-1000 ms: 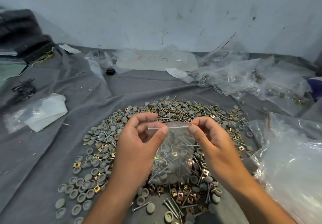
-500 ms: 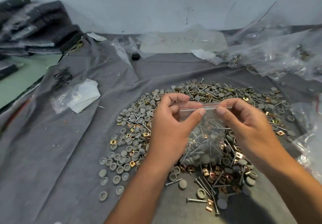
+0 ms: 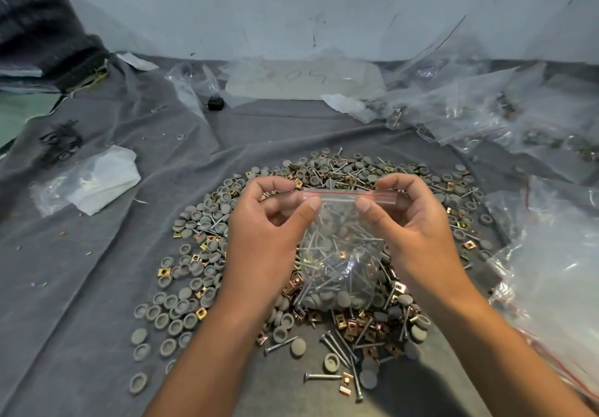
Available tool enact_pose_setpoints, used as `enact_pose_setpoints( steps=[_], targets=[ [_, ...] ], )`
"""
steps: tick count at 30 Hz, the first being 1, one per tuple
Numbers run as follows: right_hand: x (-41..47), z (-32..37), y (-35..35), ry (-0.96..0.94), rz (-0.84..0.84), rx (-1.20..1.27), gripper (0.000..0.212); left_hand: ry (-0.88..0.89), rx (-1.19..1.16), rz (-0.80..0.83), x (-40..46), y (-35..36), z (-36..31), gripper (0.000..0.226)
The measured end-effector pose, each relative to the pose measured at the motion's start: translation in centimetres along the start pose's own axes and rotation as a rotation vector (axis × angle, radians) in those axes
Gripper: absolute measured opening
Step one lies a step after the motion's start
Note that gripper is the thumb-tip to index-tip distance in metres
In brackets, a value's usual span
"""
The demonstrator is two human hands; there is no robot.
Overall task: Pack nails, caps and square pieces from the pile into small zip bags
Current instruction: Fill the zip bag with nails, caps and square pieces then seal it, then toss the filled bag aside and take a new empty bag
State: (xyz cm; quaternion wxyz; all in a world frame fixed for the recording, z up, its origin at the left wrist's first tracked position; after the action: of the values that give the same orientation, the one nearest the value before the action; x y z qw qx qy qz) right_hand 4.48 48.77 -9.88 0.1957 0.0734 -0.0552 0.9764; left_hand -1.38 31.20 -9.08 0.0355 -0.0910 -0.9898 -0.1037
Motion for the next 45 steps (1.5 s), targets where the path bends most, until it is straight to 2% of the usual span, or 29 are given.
enact_pose_setpoints(
  steps=[7,11,14,17,20,23,28,31,39,42,45],
  targets=[
    [0.3,-0.1,0.1,0.059,0.002,0.072,0.043,0.007,0.049,-0.007,0.8,0.2,0.3,0.031],
    [1.1,-0.2,-0.7,0.117,-0.015,0.178,0.051,-0.135,-0.165,0.045,1.0,0.2,0.3,0.042],
    [1.3,-0.3,-1.0,0.155,0.042,0.229,0.055,-0.239,-0.311,0.077,0.9,0.1,0.5,0.045],
    [1.2,-0.1,-1.1,0.137,0.084,0.179,0.039,-0.171,-0.228,0.080,0.8,0.3,0.2,0.042],
    [1.0,0.8,-1.3,0.068,0.079,0.175,0.027,-0.107,-0.115,0.168,0.2,1.3,-0.3,0.053],
    [0.3,1.3,-0.5,0.028,0.150,0.160,0.029,0.049,0.052,0.149,-0.6,1.6,-1.0,0.049],
    [0.0,1.0,-0.6,0.032,0.112,0.142,0.032,0.237,0.269,0.080,-1.7,1.9,-1.8,0.037],
    [0.2,0.9,-0.8,0.044,0.141,0.130,0.028,0.216,0.293,0.099,-1.6,1.9,-1.6,0.034],
    [0.9,0.7,-2.0,0.084,0.166,0.142,0.030,-0.036,0.161,0.267,-0.6,1.7,-1.4,0.031],
    [0.7,1.0,-1.9,0.060,0.180,0.033,0.028,0.016,0.177,0.248,-0.7,1.7,-1.3,0.026],
    [0.2,2.4,-1.2,-0.033,0.231,-0.188,0.028,0.125,0.270,0.235,-0.9,1.6,-1.3,0.022]
  ],
)
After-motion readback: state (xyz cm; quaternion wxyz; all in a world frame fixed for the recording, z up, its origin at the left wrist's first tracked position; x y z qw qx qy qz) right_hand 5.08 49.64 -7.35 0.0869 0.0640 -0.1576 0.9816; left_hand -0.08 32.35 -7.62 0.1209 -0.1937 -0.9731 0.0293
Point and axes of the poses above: each hand's wrist, its own x-axis towards the middle knuckle, its own y-axis out of the palm, z = x × y, the point moved 5 cm from there along x, towards the middle knuckle, and after that the axes turned 7 degrees about -x, right-handed, at the moved point
